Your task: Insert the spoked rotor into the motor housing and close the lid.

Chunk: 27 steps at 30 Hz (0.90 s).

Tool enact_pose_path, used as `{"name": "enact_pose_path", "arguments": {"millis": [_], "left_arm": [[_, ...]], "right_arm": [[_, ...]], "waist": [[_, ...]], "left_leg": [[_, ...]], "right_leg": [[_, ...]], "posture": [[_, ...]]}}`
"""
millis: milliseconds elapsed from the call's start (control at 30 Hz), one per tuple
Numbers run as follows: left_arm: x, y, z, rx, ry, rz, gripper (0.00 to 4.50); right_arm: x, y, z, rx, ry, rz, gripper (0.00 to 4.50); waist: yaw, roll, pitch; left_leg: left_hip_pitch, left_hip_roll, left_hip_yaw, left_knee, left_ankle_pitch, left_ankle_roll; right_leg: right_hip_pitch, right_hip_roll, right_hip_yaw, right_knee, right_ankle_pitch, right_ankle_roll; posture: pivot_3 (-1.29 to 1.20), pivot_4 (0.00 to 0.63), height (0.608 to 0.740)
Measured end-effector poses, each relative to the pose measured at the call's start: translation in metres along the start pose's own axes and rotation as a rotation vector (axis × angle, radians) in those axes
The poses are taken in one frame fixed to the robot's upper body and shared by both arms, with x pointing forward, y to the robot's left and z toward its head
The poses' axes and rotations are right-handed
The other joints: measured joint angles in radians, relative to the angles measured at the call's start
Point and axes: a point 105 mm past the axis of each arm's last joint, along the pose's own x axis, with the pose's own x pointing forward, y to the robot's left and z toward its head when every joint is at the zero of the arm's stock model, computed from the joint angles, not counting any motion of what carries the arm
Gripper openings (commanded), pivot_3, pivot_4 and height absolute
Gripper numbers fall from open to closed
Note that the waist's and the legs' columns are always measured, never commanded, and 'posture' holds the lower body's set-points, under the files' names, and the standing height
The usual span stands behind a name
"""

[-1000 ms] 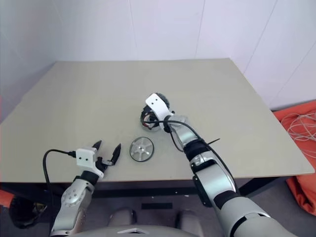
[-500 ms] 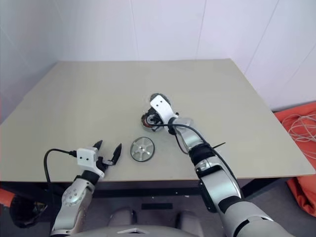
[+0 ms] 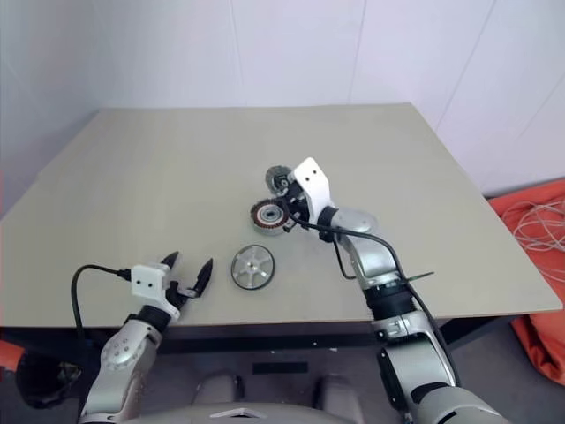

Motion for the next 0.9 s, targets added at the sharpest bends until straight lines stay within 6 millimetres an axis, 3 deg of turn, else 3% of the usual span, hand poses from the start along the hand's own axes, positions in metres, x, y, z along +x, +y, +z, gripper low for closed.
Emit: {"name": "enact_pose_path", "arguments": {"millis": [167,367,500,633,900], "left_arm": [[-0.009,-0.01,0.033,-0.176,-0.004,-0.188,4.5],[-0.02,-0.027,0.055,-0.436,0.043,-0.381,4.5],[-0.025,-0.031,0.048,-0.575,0.151,-0.417,4.5],[-0.027,-0.037,0.039,-0.669,0.235,-0.421,4.5],[-0.011,-0.039,0.037,-0.824,0.277,-0.429,4.5]], "right_arm": [[-0.017,0.001,-0.007,0.021,0.019,0.0,0.04],[-0.022,0.005,-0.02,0.071,0.039,-0.011,0.04],[-0.026,0.01,-0.032,0.118,0.061,-0.015,0.04],[-0.031,0.02,-0.023,0.141,0.025,0.025,0.04],[-0.05,0.026,-0.021,0.185,0.03,0.085,0.04]], "waist": [[-0.001,0.0,0.0],[-0.002,0.0,0.001],[-0.002,0.001,0.001],[-0.001,0.001,0.001],[0.001,0.001,0.001]], "left_leg": [[0.001,0.0,0.001,0.0,0.0,0.0],[0.001,-0.001,0.002,0.0,0.0,-0.001],[0.001,-0.002,0.002,0.0,0.0,-0.001],[0.001,-0.001,0.002,0.0,0.0,-0.001],[0.003,-0.002,0.001,0.002,0.001,-0.001]], "right_leg": [[-0.001,0.0,0.001,0.0,0.0,0.0],[-0.001,0.001,0.001,0.001,0.0,0.0],[-0.001,0.001,0.001,0.001,0.0,0.0],[-0.001,0.002,0.001,0.001,0.0,0.0],[0.001,0.002,0.001,0.001,0.0,0.001]], "posture": [[0.0,0.0,0.74],[0.0,0.0,0.74],[0.0,0.0,0.74],[0.0,0.0,0.74],[0.0,0.0,0.74]]}}
